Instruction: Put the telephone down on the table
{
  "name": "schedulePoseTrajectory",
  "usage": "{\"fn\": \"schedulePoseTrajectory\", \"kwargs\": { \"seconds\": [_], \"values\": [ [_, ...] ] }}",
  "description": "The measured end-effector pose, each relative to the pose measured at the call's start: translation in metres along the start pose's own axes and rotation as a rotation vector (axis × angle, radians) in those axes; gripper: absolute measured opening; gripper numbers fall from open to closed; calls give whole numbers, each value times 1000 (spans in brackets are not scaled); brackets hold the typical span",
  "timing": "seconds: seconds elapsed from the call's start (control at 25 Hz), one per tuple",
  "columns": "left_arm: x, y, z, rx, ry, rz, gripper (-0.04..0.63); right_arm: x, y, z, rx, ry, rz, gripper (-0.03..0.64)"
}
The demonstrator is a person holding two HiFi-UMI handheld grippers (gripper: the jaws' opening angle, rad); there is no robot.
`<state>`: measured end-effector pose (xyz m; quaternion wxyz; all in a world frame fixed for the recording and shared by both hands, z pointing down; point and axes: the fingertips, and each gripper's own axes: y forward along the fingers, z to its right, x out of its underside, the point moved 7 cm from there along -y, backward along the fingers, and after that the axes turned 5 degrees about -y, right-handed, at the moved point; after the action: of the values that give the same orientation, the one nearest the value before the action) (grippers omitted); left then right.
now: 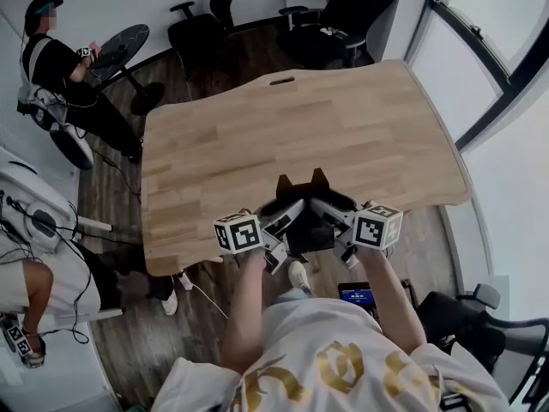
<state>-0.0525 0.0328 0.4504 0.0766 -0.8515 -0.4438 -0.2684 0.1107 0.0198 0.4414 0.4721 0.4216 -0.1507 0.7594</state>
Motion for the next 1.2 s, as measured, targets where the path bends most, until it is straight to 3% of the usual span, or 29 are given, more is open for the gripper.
{"fn": "schedulePoseTrajectory", "kwargs": {
  "seconds": [0.32, 1.2],
  "values": [
    [-69, 23, -49, 6, -12, -40, 236, -33, 66, 35, 37, 24, 7, 215],
    [-115, 51, -97, 10, -53, -69, 236, -54, 117, 78, 59, 59, -20, 215]
  ]
}}
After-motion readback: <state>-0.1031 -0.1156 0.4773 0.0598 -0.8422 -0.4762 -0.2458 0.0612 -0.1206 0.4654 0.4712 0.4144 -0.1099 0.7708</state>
